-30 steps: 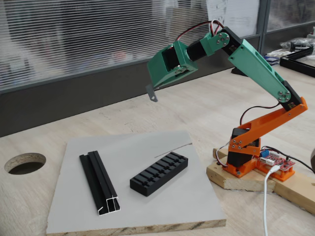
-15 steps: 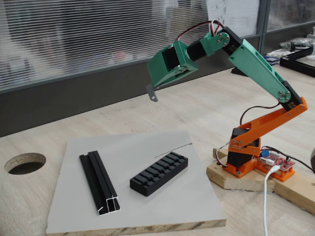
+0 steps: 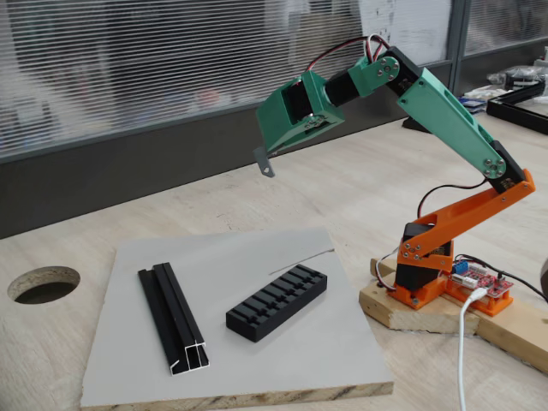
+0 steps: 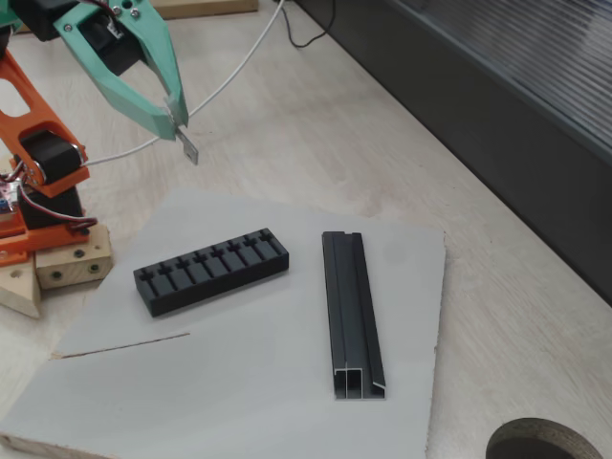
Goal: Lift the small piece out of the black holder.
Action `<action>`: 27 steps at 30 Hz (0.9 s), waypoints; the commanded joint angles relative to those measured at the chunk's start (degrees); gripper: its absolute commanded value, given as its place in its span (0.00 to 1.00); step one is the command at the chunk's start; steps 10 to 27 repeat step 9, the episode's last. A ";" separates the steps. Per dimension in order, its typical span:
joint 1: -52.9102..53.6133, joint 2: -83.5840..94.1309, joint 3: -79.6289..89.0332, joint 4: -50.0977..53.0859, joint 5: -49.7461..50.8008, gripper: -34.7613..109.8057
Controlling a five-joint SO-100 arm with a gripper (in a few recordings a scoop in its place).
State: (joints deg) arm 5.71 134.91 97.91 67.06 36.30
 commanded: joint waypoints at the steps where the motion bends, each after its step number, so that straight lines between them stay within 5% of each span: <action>1: 0.70 3.43 0.09 -0.70 0.09 0.26; 27: 0.62 3.96 0.09 -0.70 0.09 0.26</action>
